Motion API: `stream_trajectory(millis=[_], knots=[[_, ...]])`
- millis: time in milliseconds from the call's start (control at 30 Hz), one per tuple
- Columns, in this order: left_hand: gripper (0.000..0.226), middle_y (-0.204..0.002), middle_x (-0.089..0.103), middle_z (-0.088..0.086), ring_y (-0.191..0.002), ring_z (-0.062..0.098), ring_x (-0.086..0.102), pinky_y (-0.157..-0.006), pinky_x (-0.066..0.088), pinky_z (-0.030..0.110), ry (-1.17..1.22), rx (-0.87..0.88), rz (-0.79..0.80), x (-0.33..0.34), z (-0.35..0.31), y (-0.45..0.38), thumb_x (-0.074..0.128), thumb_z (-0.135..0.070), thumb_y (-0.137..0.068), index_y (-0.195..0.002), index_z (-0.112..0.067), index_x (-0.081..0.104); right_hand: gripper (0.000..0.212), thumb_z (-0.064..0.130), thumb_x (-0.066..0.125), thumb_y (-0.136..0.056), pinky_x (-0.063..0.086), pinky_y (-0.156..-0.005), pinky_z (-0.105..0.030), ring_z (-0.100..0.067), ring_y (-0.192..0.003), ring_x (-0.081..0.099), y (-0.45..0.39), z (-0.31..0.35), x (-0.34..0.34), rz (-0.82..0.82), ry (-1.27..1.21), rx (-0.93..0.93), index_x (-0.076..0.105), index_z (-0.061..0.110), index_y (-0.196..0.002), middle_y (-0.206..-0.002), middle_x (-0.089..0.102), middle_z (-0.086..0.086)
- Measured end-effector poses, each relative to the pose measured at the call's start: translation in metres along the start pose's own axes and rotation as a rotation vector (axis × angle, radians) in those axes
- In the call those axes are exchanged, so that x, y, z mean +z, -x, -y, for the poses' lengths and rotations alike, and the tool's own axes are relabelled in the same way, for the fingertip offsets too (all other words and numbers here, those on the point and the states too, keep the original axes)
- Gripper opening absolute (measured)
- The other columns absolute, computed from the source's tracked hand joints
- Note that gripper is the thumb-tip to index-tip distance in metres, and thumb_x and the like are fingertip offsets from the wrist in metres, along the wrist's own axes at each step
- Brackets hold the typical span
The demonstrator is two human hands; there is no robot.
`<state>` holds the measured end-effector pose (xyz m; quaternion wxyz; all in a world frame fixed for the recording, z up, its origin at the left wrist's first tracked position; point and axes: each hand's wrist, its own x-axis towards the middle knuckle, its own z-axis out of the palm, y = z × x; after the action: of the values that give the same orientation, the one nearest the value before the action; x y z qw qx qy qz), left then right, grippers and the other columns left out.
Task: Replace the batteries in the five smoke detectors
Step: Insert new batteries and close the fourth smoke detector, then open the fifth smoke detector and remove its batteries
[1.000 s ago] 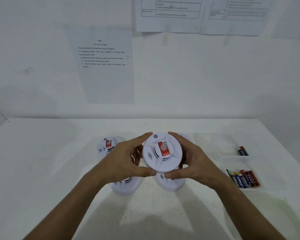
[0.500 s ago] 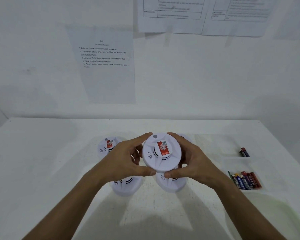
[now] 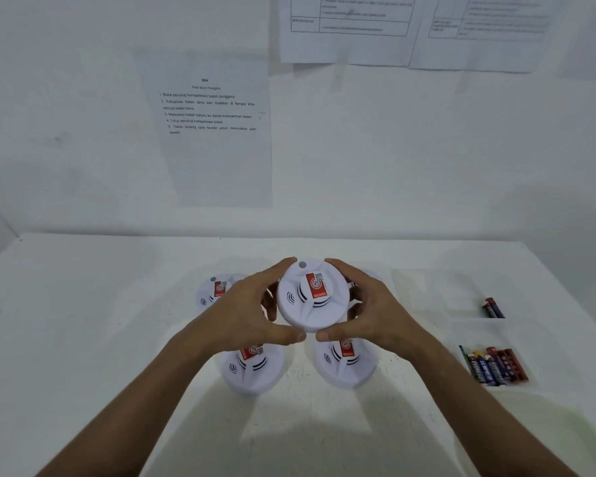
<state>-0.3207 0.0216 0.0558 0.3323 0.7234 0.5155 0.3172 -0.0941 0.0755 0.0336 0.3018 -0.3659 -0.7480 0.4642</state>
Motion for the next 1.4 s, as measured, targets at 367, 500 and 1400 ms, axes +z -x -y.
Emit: stream_trajectory(millis=[367, 500, 1400], knots=[[0.069, -0.091, 0.044, -0.029, -0.084, 0.007, 0.049, -0.068, 0.037, 0.015, -0.202, -0.132, -0.040, -0.005, 0.031, -0.043, 0.088, -0.031, -0.064, -0.121, -0.039, 0.049, 0.097, 0.036, 0.096, -0.051, 0.050, -0.089, -0.030, -0.012, -0.109, 0.049, -0.067, -0.044, 0.008, 0.021, 0.286, 0.099, 0.049, 0.035, -0.136, -0.121, 0.054, 0.006], [0.066, -0.088, 0.046, -0.027, -0.086, 0.008, 0.048, -0.072, 0.041, 0.024, -0.233, -0.209, -0.032, 0.001, 0.053, -0.052, 0.090, -0.031, -0.059, -0.117, -0.031, 0.056, 0.093, 0.028, 0.096, -0.052, 0.048, -0.085, -0.027, -0.011, -0.104, 0.048, -0.079, -0.057, 0.017, 0.037, 0.332, 0.146, 0.051, 0.027, -0.134, -0.114, 0.055, 0.006], [0.073, -0.148, 0.039, 0.001, -0.131, 0.019, 0.043, -0.106, 0.040, 0.036, -0.323, -0.301, 0.049, 0.016, 0.018, -0.086, 0.067, -0.034, -0.085, -0.148, -0.020, 0.032, 0.094, 0.028, 0.088, -0.070, 0.043, -0.106, -0.033, -0.021, -0.130, 0.048, -0.046, -0.028, -0.019, -0.139, 0.394, 0.246, 0.038, 0.011, -0.148, -0.148, 0.045, -0.004]])
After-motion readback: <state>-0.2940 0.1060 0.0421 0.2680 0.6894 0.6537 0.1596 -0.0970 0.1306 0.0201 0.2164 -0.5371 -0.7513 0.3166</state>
